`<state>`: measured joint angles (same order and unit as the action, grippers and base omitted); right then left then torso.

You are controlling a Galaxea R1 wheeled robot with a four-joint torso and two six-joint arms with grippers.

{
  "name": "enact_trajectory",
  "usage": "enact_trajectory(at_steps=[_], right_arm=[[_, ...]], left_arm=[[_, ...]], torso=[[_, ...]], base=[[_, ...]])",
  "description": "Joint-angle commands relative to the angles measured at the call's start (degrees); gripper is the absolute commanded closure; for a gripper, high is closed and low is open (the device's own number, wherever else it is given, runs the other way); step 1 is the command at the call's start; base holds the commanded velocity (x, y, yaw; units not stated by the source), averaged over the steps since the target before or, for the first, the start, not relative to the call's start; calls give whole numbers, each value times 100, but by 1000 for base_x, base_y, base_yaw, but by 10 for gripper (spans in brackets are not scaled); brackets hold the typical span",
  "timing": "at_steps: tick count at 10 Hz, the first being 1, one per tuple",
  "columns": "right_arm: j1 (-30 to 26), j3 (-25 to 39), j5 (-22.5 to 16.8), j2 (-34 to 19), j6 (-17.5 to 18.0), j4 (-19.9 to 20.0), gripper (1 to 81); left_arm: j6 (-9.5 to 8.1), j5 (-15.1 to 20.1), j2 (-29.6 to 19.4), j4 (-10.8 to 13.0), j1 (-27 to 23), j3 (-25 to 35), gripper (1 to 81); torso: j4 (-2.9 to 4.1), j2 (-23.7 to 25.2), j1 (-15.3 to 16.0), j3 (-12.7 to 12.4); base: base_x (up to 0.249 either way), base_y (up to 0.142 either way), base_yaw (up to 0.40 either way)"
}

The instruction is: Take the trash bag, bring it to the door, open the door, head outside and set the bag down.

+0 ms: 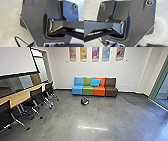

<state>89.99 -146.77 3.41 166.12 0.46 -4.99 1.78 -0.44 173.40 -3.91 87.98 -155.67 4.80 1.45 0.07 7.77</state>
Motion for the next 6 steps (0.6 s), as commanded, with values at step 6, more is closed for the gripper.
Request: enact_trajectory(at_steps=[6], right_arm=[[-160, 1, -333, -50, -20, 24, 10]], left_arm=[[42, 378, -7, 13, -171, 19, 10]], torso=[[0, 0, 0, 0]], base=[[164, 11, 0]])
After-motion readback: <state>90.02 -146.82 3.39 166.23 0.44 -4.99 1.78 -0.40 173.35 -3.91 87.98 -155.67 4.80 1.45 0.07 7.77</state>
